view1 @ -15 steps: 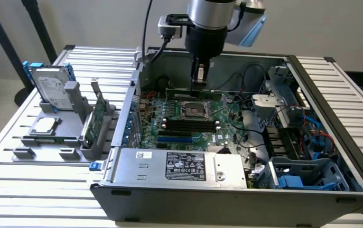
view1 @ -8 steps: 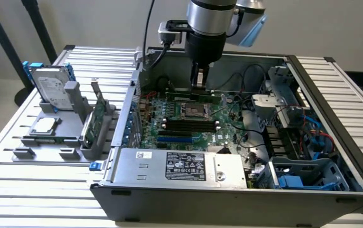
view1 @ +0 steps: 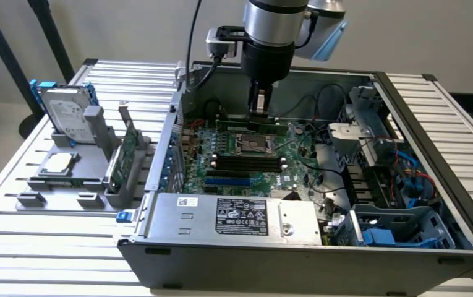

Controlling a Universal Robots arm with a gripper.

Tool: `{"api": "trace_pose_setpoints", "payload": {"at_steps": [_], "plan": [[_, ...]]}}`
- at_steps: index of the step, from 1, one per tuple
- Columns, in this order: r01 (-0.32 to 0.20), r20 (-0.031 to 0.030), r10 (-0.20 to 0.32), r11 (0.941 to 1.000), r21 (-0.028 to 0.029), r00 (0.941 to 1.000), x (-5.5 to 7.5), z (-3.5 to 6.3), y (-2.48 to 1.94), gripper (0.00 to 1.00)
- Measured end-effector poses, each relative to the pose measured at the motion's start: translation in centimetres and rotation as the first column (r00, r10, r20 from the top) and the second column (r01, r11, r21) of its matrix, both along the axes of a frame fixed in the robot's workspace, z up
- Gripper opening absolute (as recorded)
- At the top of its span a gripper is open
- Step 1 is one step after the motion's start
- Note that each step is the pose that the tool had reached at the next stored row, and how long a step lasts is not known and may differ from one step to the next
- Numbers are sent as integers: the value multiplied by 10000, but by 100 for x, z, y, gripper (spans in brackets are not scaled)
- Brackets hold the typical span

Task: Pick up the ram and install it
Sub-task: 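Insert the ram into the slot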

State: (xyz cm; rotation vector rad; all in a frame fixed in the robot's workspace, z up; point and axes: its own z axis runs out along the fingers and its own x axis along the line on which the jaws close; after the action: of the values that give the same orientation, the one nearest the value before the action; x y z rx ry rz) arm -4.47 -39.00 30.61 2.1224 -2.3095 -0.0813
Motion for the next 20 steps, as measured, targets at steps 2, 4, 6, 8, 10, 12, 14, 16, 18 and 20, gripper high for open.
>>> {"api": "trace_pose_setpoints", "payload": {"at_steps": [2,4,6,8,10,12,14,16,18,20], "plan": [[0,0,0,10000,0,10000,0,0,0,13],[0,0,0,10000,0,10000,0,0,0,13],[0,0,0,10000,0,10000,0,-3,0,13],[1,12,-1,10000,0,10000,-3,-33,-1,13],[-1,18,1,10000,0,10000,-7,-69,-3,13],[-1,23,1,10000,-3,10000,-12,-100,-8,13],[1,52,-1,10000,-4,10000,-19,-131,-12,13],[0,94,0,10000,-2,10000,-24,-161,-14,13],[0,129,0,10000,-3,9999,-28,-190,-19,13],[-1,145,1,10000,-4,9999,-31,-223,-28,13]]}}
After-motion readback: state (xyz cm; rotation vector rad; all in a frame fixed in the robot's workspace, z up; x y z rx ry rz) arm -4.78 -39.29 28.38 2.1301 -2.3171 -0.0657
